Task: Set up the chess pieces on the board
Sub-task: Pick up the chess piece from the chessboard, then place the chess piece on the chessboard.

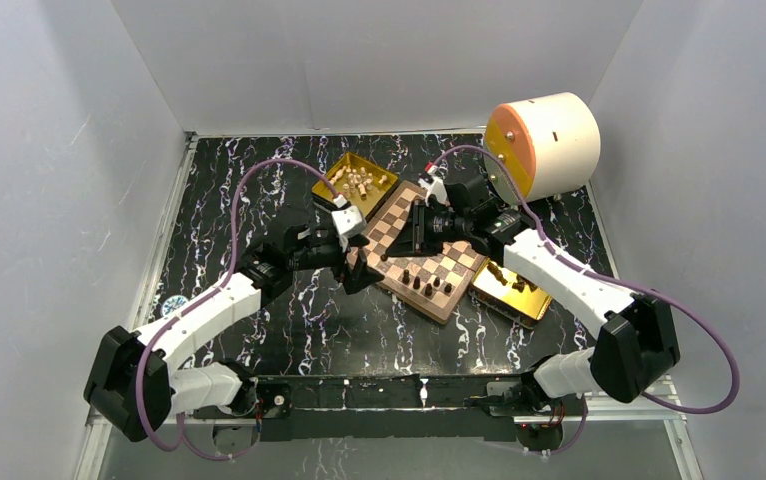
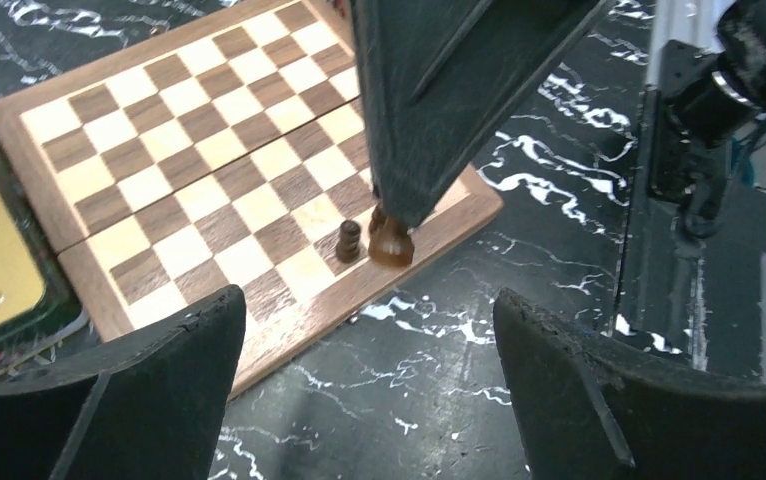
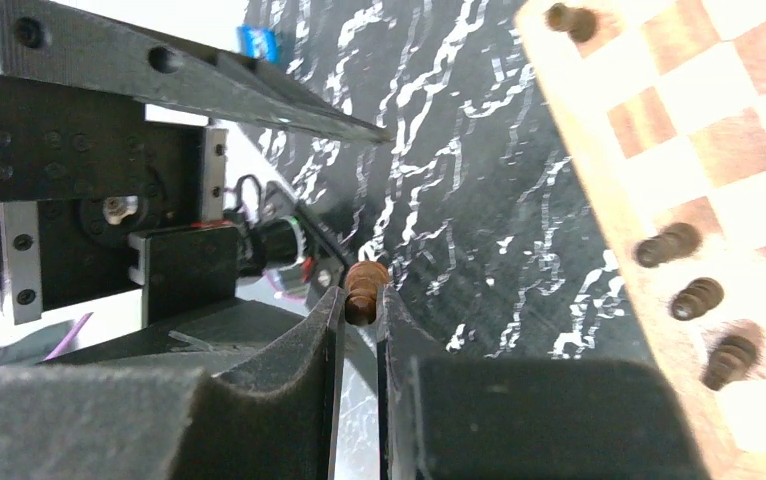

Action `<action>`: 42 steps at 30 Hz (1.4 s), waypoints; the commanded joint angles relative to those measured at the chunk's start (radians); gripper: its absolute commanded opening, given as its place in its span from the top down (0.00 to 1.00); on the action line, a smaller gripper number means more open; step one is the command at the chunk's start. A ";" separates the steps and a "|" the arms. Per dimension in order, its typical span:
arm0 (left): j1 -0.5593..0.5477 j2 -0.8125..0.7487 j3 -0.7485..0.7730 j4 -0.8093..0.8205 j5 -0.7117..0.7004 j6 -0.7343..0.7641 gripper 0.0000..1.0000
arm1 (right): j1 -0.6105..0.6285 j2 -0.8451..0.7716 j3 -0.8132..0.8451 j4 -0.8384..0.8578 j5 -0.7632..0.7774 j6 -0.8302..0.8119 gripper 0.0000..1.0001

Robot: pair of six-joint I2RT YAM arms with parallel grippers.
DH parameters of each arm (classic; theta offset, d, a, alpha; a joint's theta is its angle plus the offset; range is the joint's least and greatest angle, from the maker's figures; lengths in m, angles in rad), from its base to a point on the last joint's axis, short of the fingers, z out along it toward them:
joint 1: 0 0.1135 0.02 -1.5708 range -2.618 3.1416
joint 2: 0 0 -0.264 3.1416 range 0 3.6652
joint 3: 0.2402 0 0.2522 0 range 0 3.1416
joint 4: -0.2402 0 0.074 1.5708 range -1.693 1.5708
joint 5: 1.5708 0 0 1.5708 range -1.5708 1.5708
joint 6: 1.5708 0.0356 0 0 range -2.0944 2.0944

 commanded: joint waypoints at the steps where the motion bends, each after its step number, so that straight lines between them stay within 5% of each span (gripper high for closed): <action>1: -0.001 -0.048 -0.014 -0.057 -0.123 -0.024 0.09 | -0.003 -0.058 0.026 -0.074 0.204 -0.060 0.89; 9: 0.023 -0.064 0.021 -0.167 -0.471 -0.246 0.05 | -0.004 -0.029 0.084 -0.241 0.491 -0.137 0.90; 16: 0.235 -0.062 0.010 -0.137 -0.347 -0.465 0.06 | 0.004 0.058 0.155 -0.358 0.650 -0.172 0.90; 25: 0.248 -0.157 -0.008 -0.245 -0.423 -0.377 0.08 | 0.043 0.164 0.174 -0.373 0.709 -0.173 0.90; 33: 0.217 -0.208 -0.030 -0.328 -0.641 -0.297 0.08 | 0.080 0.248 0.168 -0.355 0.728 -0.147 0.90; 42: 0.194 -0.228 -0.031 -0.336 -0.645 -0.286 0.08 | 0.086 0.281 0.141 -0.334 0.757 -0.124 0.90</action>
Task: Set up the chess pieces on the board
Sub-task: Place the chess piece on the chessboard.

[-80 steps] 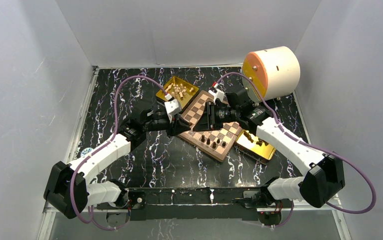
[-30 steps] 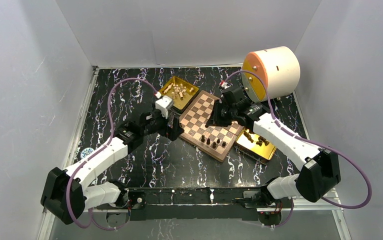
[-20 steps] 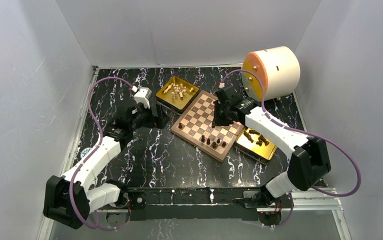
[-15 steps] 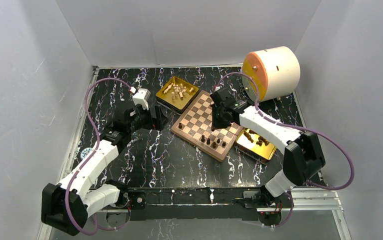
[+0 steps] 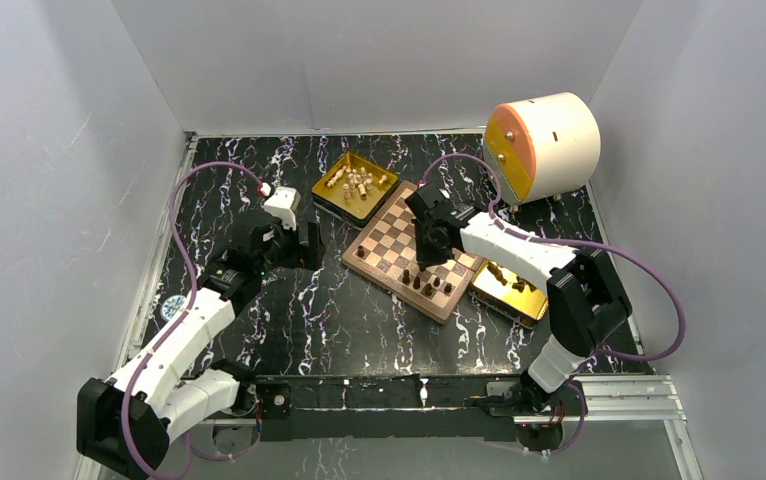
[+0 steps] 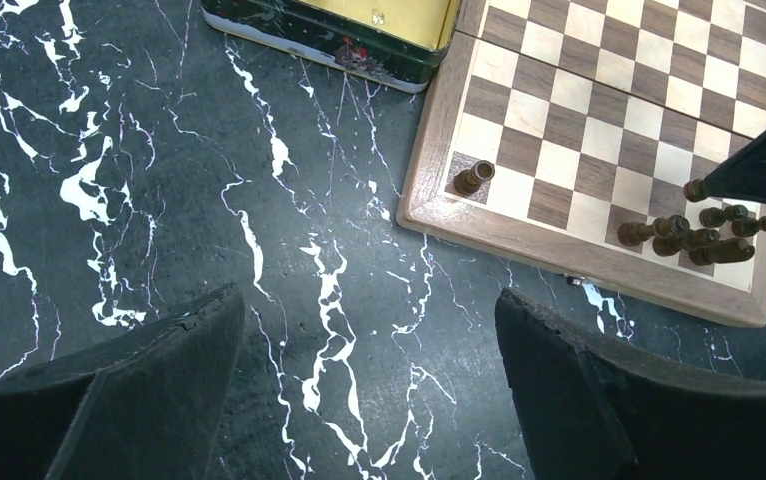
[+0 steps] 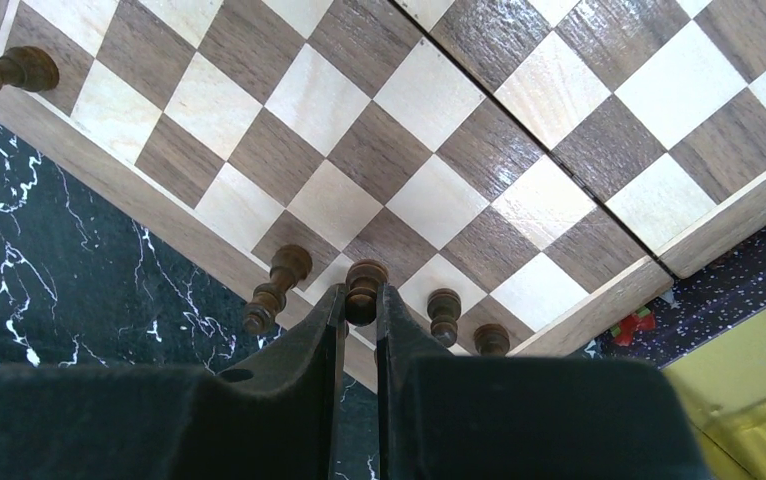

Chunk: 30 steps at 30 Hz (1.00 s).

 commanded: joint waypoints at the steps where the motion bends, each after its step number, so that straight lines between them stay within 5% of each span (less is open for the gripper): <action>1: -0.012 -0.028 0.003 -0.008 -0.028 0.021 0.08 | 0.003 0.010 0.004 0.034 0.040 0.024 0.90; 30: -0.021 -0.033 -0.001 -0.011 -0.028 0.026 0.08 | 0.003 0.068 -0.013 0.021 0.030 0.040 0.87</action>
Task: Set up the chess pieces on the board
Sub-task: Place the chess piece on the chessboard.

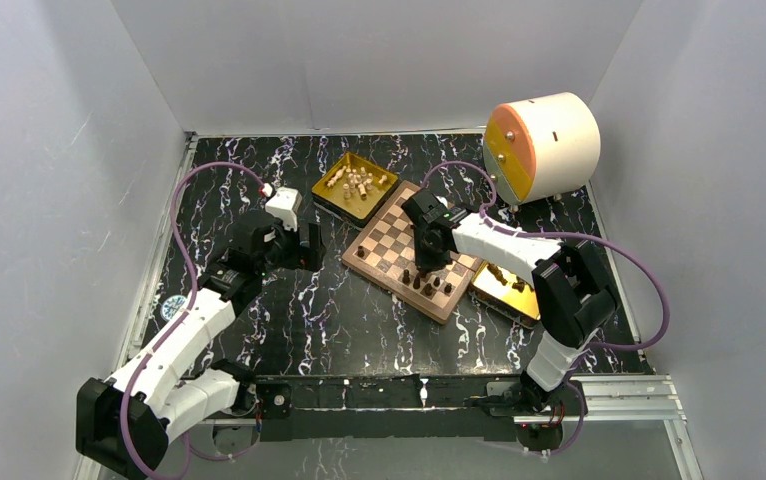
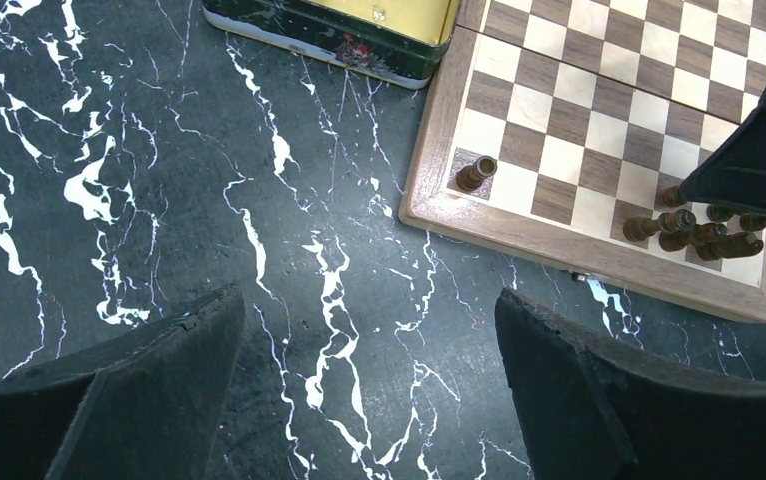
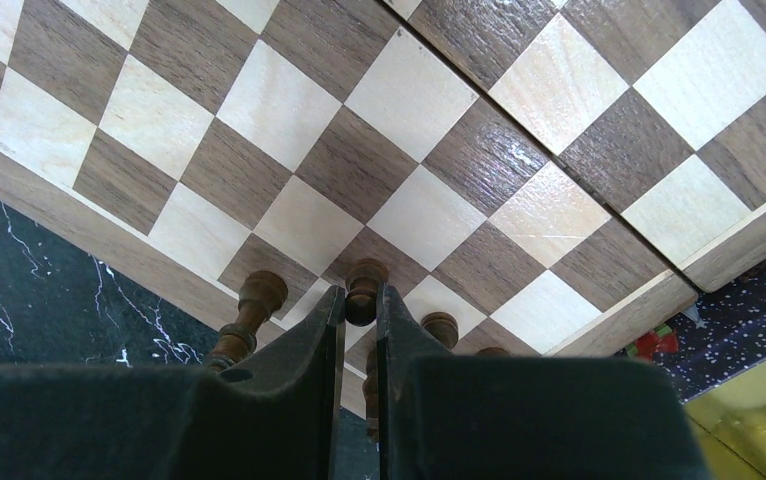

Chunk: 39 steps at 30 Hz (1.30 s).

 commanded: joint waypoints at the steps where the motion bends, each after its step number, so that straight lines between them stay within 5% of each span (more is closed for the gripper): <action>1: -0.008 -0.031 -0.001 -0.002 -0.012 0.012 0.08 | 0.003 0.006 0.006 -0.002 0.014 0.012 0.87; 24: -0.009 -0.025 -0.003 0.001 -0.009 0.017 0.08 | 0.004 0.000 0.010 0.003 0.001 0.015 0.71; 39: -0.009 -0.025 -0.003 0.002 -0.005 0.019 0.08 | 0.003 -0.006 0.052 -0.034 0.015 0.018 0.74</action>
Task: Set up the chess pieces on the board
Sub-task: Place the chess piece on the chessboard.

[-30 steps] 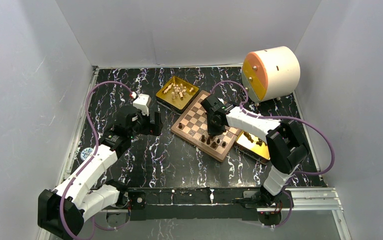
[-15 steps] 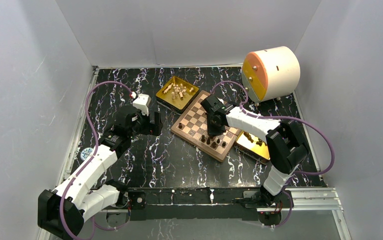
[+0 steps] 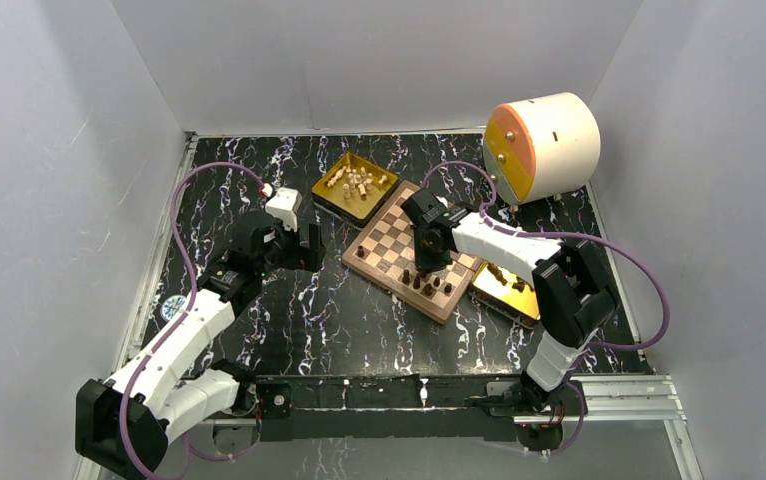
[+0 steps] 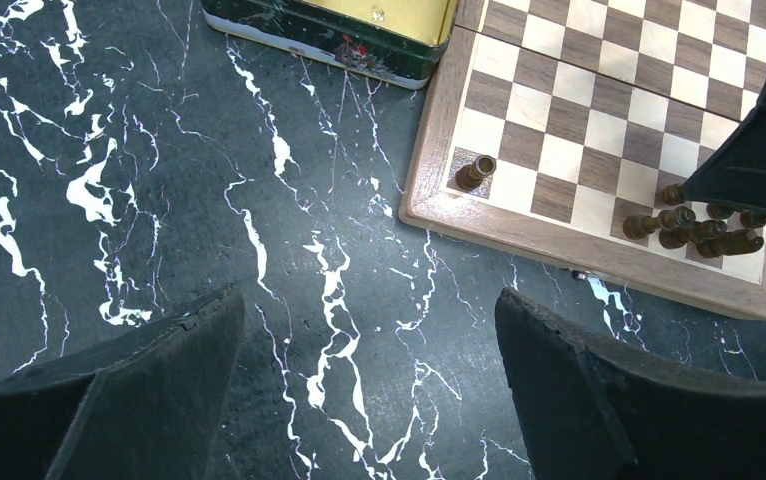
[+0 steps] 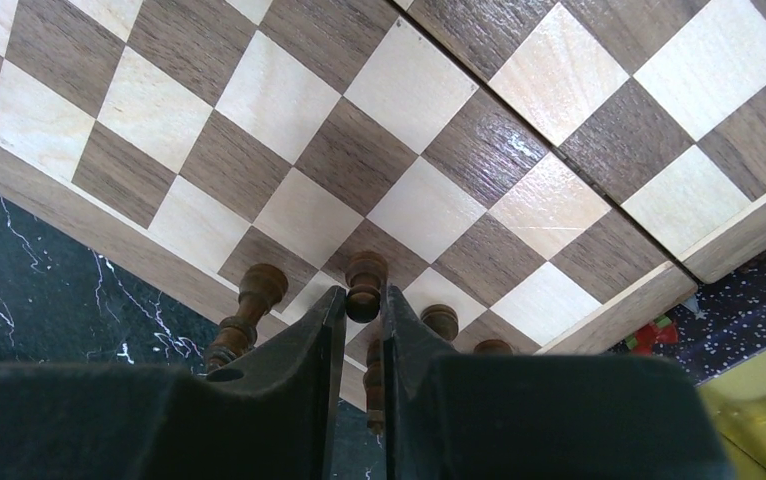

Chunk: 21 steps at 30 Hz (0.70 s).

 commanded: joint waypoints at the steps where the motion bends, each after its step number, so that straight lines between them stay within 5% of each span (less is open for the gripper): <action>1: -0.005 -0.019 -0.003 0.006 -0.004 0.012 0.08 | 0.002 -0.006 0.046 -0.018 0.018 0.013 0.74; 21: -0.005 -0.018 -0.006 0.007 0.006 0.012 0.07 | 0.003 -0.002 0.047 -0.027 0.008 0.013 0.77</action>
